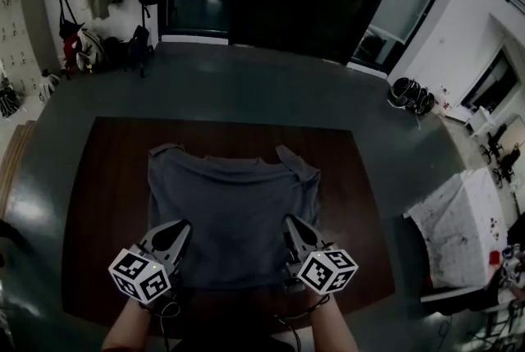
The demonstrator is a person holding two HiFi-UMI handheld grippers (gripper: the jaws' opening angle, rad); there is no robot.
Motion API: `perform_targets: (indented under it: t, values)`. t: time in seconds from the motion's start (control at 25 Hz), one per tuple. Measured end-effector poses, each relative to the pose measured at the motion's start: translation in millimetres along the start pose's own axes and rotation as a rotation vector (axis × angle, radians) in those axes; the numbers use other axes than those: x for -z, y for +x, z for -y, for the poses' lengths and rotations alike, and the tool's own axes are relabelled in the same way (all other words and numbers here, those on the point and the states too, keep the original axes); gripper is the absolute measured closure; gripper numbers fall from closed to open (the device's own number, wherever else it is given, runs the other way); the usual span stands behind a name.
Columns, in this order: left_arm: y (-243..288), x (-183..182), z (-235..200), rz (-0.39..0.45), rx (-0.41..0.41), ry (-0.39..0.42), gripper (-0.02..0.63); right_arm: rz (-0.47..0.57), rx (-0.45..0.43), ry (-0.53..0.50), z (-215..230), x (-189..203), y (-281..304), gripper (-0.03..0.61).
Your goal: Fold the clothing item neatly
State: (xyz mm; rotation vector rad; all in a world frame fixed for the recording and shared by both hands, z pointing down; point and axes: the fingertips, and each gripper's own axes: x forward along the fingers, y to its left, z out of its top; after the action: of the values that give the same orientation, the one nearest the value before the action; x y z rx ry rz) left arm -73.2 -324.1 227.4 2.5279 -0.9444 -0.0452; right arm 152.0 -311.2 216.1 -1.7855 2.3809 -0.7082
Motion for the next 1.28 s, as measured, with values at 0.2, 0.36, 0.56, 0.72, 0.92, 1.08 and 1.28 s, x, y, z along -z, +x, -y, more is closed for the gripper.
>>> perform_targets:
  t: [0.2, 0.36, 0.56, 0.72, 0.92, 1.08, 1.28]
  values:
    - [-8, 5, 25, 0.022, 0.017, 0.036, 0.604, 0.053, -0.006, -0.056, -26, 4, -27, 0.589]
    - [-27, 17, 53, 0.026, -0.018, 0.095, 0.604, 0.064, -0.010, -0.110, -33, 17, -52, 0.589]
    - [-62, 36, 90, 0.034, -0.077, 0.138, 0.604, 0.058, -0.087, -0.128, -56, 33, -90, 0.589]
    - [-85, 61, 139, 0.048, -0.093, 0.126, 0.604, 0.052, -0.137, -0.169, -65, 47, -142, 0.590]
    - [-110, 91, 208, 0.058, -0.073, 0.129, 0.604, 0.064, -0.135, -0.208, -60, 60, -208, 0.591]
    - [-131, 111, 256, 0.056, -0.084, 0.142, 0.604, 0.066, -0.140, -0.227, -58, 68, -262, 0.591]
    - [-150, 137, 299, 0.045, -0.087, 0.115, 0.604, 0.016, -0.117, -0.244, -50, 94, -312, 0.591]
